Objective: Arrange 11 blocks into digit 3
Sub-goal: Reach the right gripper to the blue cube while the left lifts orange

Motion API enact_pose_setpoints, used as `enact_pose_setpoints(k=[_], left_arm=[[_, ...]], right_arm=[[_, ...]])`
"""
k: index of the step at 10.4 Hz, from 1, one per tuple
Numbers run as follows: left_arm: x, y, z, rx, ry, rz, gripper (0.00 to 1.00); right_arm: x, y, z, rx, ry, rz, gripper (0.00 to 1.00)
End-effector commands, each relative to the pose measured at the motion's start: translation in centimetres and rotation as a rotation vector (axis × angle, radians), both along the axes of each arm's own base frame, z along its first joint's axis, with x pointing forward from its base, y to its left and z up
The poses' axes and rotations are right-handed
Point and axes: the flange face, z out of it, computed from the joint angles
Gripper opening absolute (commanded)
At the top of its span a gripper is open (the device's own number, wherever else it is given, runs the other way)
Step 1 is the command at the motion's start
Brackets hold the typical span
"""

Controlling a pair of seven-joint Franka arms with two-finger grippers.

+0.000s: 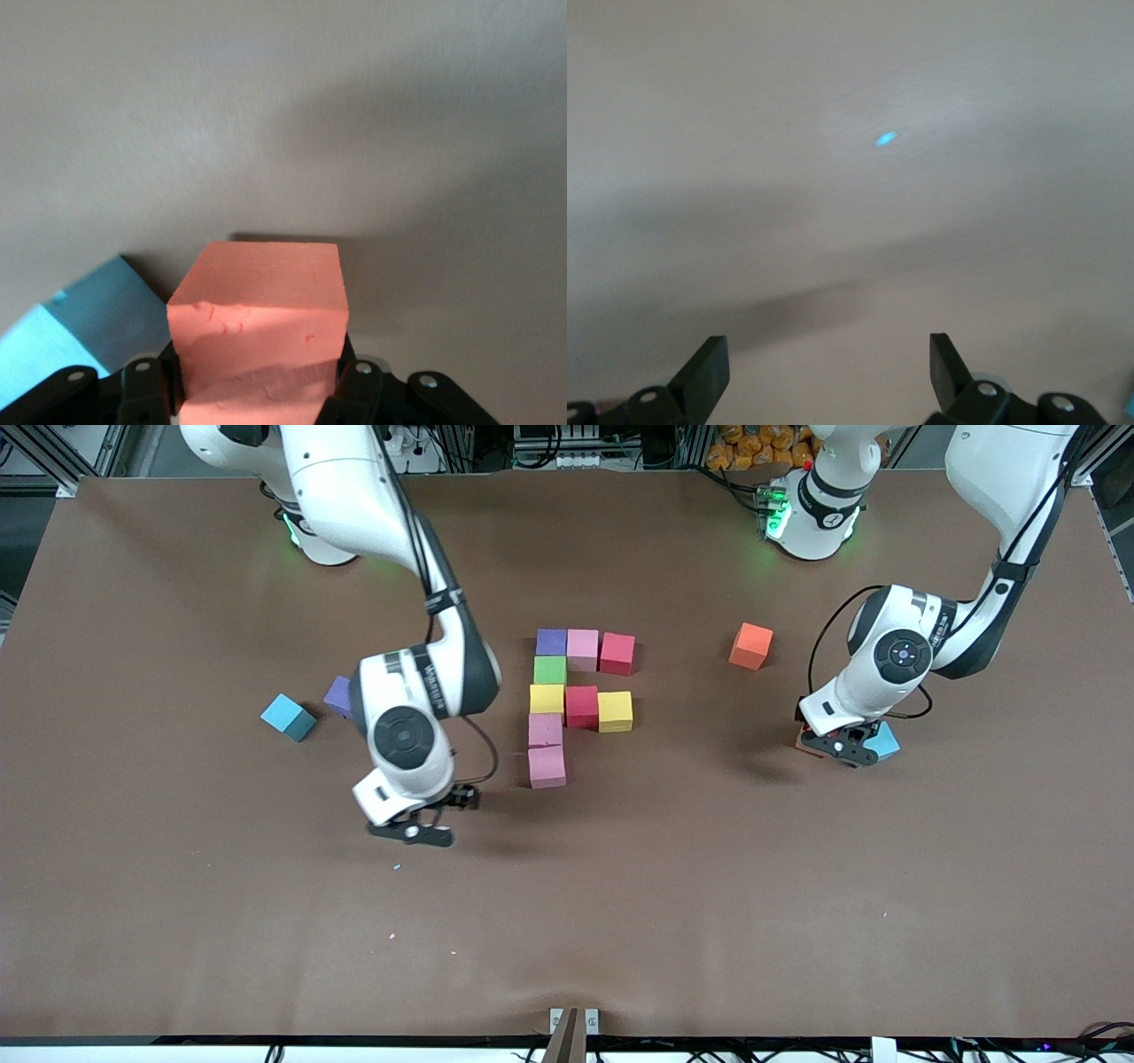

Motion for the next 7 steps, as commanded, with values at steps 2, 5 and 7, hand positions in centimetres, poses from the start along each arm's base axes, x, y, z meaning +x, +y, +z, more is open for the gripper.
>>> enact_pose_setpoints(k=[2, 5, 7], left_arm=[[3.4, -5.0, 1.1, -0.008, -0.031, -0.058, 0.38], [5.4, -8.0, 3.8, 0.049, 0.026, -0.089, 0.39], [7.0, -9.5, 5.1, 0.055, 0.042, -0.088, 0.39]], right_arm=[[0.8, -4.6, 0.2, -0.02, 0.016, -0.032, 1.0], [1.1, -5.9, 0.2, -0.011, 0.042, 0.049, 1.0], [0.6, -5.5, -0.2, -0.001, 0.09, 0.191, 1.0]])
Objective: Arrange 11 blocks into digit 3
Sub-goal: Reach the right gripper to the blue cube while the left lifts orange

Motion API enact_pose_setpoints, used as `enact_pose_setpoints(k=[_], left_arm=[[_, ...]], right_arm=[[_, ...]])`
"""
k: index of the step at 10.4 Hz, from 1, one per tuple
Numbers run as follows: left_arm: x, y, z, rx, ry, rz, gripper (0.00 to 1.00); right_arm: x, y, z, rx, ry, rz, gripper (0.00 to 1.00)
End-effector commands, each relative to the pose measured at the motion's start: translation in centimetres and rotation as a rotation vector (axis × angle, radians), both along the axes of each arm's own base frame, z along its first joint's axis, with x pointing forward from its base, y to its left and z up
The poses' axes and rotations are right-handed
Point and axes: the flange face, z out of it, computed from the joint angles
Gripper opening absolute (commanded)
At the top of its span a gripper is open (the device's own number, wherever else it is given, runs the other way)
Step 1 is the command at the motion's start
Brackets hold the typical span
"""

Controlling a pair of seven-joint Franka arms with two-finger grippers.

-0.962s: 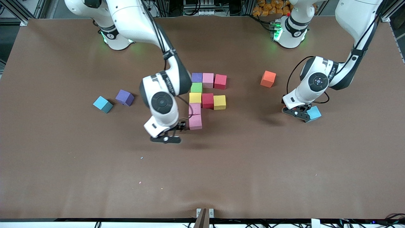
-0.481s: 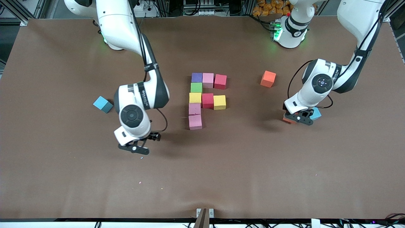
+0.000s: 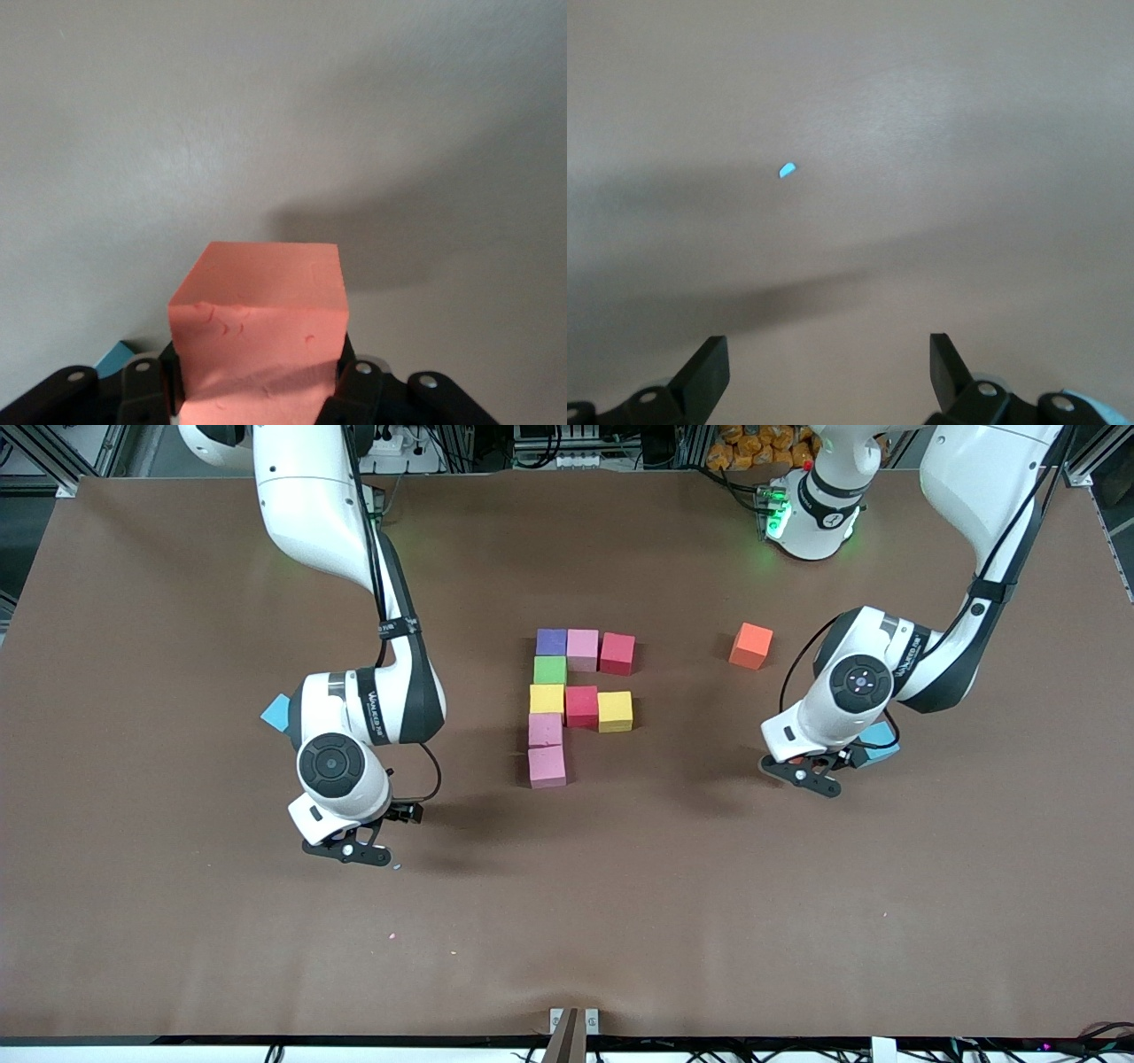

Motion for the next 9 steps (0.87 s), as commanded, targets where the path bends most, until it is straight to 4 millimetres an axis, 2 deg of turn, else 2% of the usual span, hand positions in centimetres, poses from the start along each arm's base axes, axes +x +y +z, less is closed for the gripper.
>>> enact_pose_setpoints(k=[1, 2, 4, 6, 7, 9], left_arm=[[2.0, -2.3, 1.2, 0.009, 0.013, -0.007, 0.36], [2.2, -3.8, 1.5, 0.002, 0.003, -0.023, 0.3], [2.2, -6.0, 1.6, -0.006, -0.006, -0.056, 0.29], [2.7, -6.9, 1.7, -0.019, -0.013, -0.057, 0.24], [2.5, -8.0, 1.1, -0.024, -0.005, -0.069, 0.24], [2.5, -7.9, 0.2, -0.016, 0.006, -0.075, 0.24]], right_arm=[[-1.1, 1.1, 0.2, 0.024, 0.057, 0.153, 1.0], [-1.6, 2.2, 0.3, 0.043, 0.066, 0.193, 1.0], [-2.3, 4.0, 0.2, 0.093, 0.08, 0.264, 1.0], [-3.2, 6.2, 0.2, 0.092, 0.081, 0.303, 1.0], [-3.8, 7.4, 0.2, 0.09, 0.08, 0.322, 1.0], [-5.3, 10.1, 0.1, 0.087, 0.091, 0.361, 1.0]])
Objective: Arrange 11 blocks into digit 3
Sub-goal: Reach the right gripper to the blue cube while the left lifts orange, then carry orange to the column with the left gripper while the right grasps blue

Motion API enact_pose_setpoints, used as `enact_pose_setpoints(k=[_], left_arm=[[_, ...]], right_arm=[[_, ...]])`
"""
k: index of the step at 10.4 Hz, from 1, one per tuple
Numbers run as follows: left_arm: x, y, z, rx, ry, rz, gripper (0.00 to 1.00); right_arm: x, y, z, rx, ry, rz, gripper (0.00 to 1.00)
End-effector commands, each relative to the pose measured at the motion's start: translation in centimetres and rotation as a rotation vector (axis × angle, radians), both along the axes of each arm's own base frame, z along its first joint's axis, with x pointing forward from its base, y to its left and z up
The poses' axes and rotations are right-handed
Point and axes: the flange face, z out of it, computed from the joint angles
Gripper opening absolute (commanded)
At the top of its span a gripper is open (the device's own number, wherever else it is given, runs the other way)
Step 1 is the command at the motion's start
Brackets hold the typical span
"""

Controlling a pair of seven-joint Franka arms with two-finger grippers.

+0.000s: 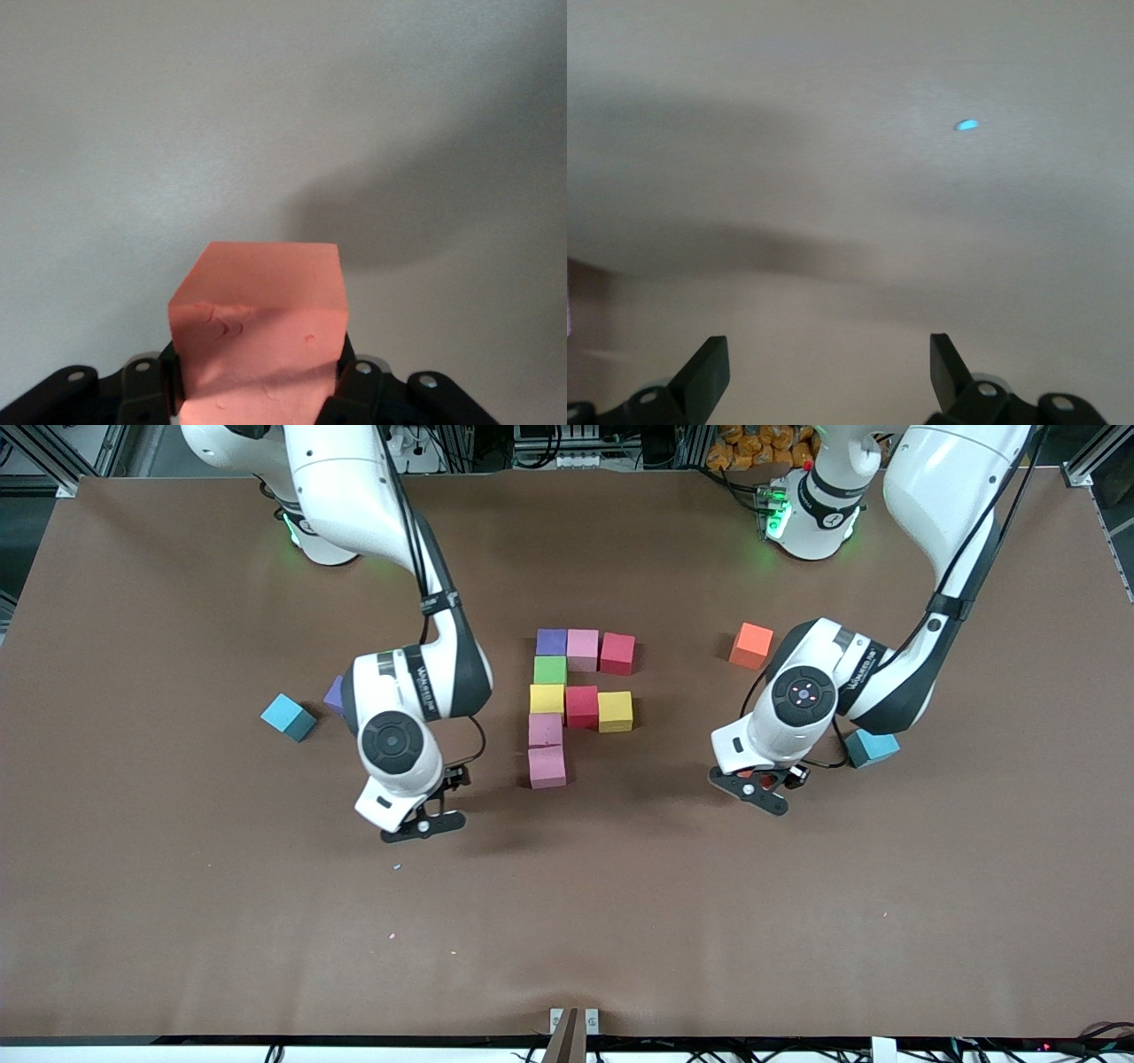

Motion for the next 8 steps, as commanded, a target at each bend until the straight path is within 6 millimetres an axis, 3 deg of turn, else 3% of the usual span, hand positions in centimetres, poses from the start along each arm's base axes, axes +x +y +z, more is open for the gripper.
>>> enact_pose_setpoints(k=[1, 3, 4, 6, 8], left_arm=[[0.6, -0.7, -0.8, 0.01, 0.013, -0.004, 0.24], [1.0, -1.6, -0.1, 0.003, -0.001, -0.021, 0.23], [1.6, -1.9, 0.8, 0.0, -0.011, -0.024, 0.18], [1.3, -5.0, 1.6, -0.011, -0.027, -0.098, 0.17], [2.0, -6.8, 2.0, -0.023, -0.036, -0.176, 0.17]], right_arm=[[-2.3, 3.0, 0.7, 0.016, 0.027, 0.052, 1.0], [-3.0, 3.6, 2.8, 0.037, 0.039, 0.07, 1.0], [-2.9, 3.3, 3.6, 0.038, 0.041, 0.066, 1.0], [-2.0, 1.1, 6.5, 0.05, 0.029, 0.028, 1.0], [-0.3, -3.1, 8.6, 0.027, 0.005, -0.04, 1.0]])
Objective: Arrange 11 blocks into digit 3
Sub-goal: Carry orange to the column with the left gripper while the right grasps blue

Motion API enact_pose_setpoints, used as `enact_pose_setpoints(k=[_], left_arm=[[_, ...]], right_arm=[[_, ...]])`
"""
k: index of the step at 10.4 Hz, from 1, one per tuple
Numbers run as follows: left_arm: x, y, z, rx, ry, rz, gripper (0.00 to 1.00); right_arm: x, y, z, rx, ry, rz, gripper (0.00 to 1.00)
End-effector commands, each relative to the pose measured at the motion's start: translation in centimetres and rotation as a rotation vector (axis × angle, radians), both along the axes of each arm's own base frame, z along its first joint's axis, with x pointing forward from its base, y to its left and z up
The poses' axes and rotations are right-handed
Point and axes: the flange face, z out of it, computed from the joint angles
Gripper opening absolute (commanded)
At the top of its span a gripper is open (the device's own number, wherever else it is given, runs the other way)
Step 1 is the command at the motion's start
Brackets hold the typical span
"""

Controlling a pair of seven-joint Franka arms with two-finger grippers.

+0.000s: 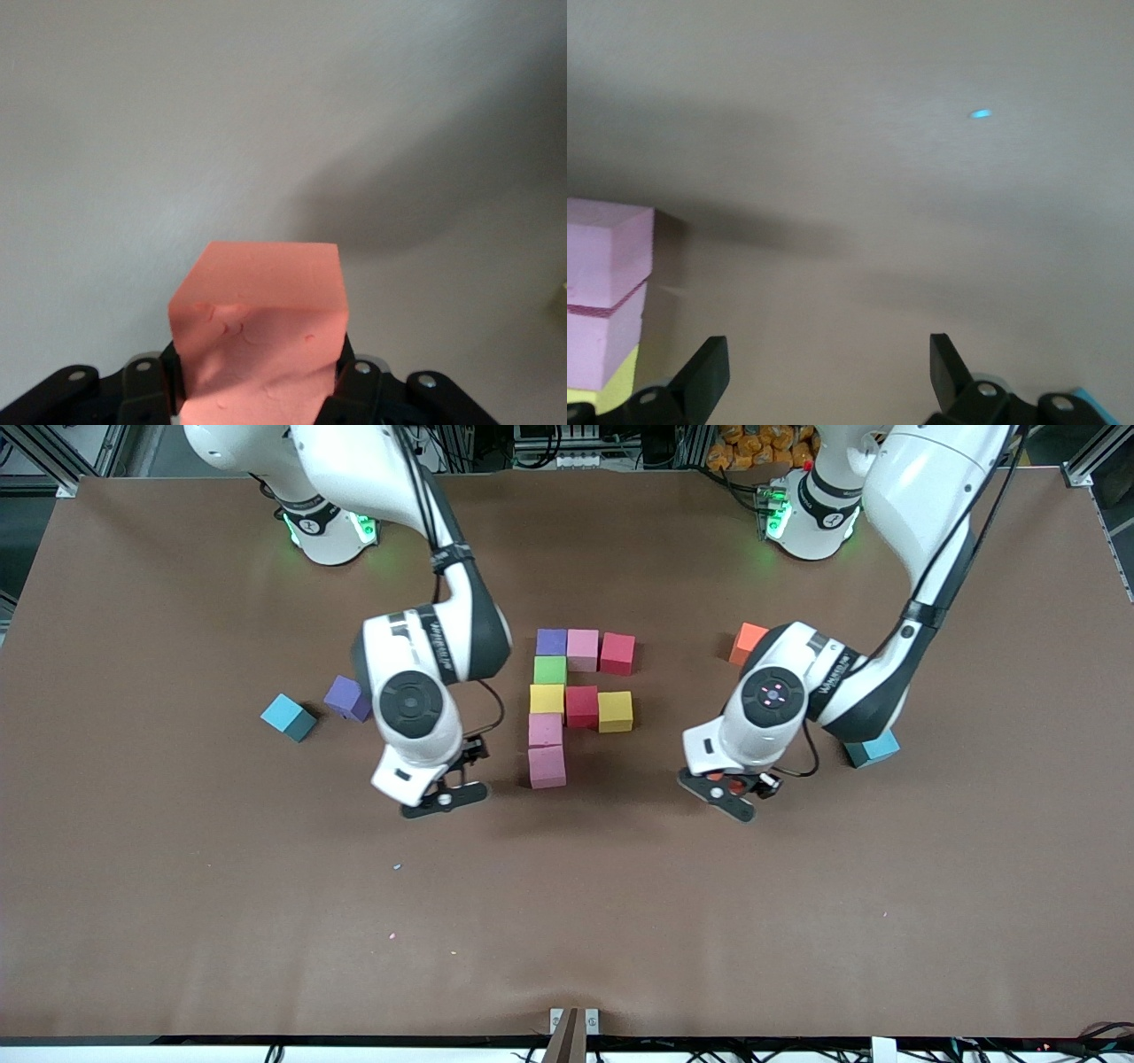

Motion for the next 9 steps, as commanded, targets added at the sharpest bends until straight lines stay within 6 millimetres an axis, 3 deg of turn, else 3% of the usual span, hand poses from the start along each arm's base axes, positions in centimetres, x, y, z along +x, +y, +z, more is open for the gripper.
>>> enact_pose_setpoints(k=[1, 3, 4, 6, 7, 9], left_arm=[[0.9, -3.0, -0.2, 0.01, 0.006, -0.074, 0.18], [-1.0, -8.3, -1.6, 0.025, 0.022, -0.169, 0.18], [-1.6, -9.9, -2.2, 0.036, 0.029, -0.229, 0.18], [-2.8, -11.9, -2.5, 0.051, 0.043, -0.32, 0.18], [-3.0, -12.1, -2.7, 0.052, 0.052, -0.385, 0.18], [-3.8, -13.5, -3.3, 0.055, 0.061, -0.461, 0.19]], right_arm=[[1.6, -5.5, 3.2, -0.001, -0.02, -0.078, 1.0], [3.1, -9.3, 5.3, 0.0, -0.051, -0.142, 1.0], [4.0, -12.4, 6.7, 0.055, -0.06, -0.188, 1.0], [4.5, -15.2, 8.1, 0.127, -0.043, -0.212, 1.0], [4.3, -16.3, 7.8, 0.135, -0.025, -0.229, 1.0], [2.3, -18.7, 4.0, 0.134, 0.059, -0.276, 1.0]])
